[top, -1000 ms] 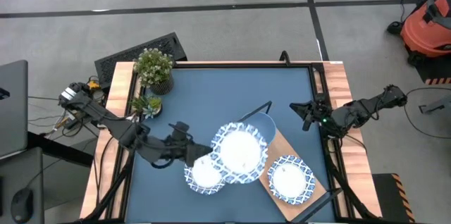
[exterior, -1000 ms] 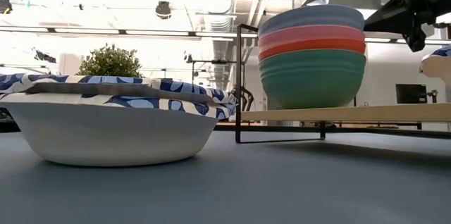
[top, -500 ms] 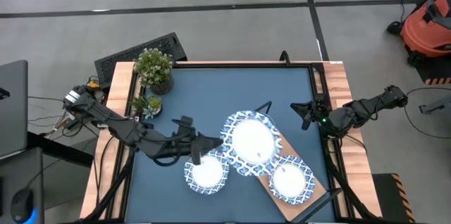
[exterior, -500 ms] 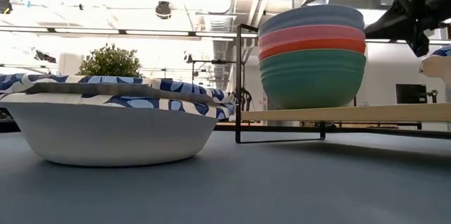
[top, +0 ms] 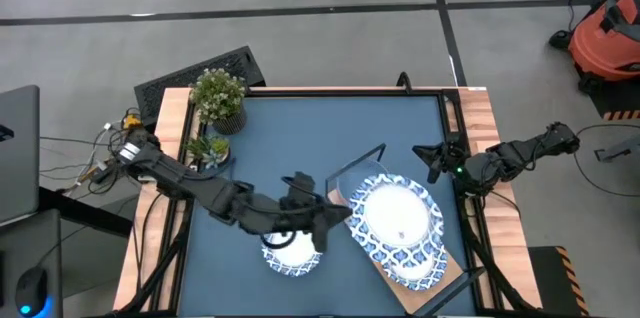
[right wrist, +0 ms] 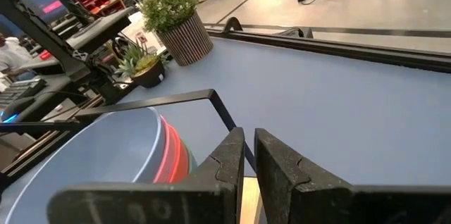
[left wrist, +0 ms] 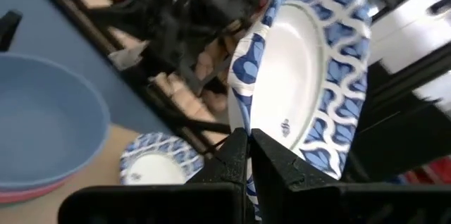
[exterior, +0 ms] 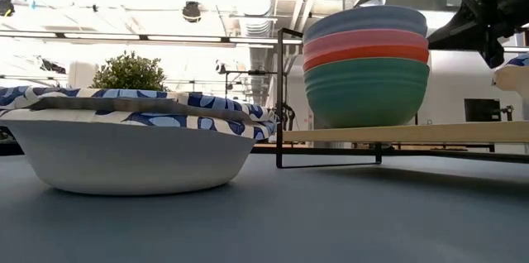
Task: Place and stack bowls onto a shelf
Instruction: Stack the white bowl on top of the white bowl on the shelf
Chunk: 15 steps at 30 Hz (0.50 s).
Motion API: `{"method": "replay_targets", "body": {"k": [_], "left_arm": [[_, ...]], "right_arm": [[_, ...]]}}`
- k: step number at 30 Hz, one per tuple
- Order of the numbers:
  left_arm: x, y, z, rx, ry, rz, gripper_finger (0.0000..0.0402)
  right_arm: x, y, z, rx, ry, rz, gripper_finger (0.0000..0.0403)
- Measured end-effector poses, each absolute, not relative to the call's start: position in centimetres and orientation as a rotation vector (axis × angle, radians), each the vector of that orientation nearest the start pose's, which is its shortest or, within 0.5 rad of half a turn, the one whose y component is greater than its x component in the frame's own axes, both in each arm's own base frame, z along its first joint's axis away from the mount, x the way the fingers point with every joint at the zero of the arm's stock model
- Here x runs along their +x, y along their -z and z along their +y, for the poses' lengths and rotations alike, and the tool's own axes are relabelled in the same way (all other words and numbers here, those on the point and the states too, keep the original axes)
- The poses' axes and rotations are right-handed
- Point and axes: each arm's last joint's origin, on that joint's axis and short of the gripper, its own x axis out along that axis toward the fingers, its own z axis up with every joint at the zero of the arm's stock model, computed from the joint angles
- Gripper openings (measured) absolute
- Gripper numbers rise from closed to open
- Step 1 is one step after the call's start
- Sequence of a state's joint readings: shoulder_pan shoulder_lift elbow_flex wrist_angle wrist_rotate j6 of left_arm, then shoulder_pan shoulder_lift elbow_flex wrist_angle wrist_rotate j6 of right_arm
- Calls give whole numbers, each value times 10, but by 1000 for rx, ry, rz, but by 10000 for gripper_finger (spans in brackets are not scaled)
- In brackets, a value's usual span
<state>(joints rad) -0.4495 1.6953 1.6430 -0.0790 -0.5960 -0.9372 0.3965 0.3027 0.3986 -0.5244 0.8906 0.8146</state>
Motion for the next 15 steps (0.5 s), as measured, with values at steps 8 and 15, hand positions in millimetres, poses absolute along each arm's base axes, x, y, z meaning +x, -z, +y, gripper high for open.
{"method": "replay_targets", "body": {"k": [8,15], "left_arm": [[399,-363,-155,-917,-179,170,0],[416,-337,-155,-940,-186,239,0]], "right_arm": [[86,-228,12,517,593,144,63],[85,-226,11,502,599,162,63]]}}
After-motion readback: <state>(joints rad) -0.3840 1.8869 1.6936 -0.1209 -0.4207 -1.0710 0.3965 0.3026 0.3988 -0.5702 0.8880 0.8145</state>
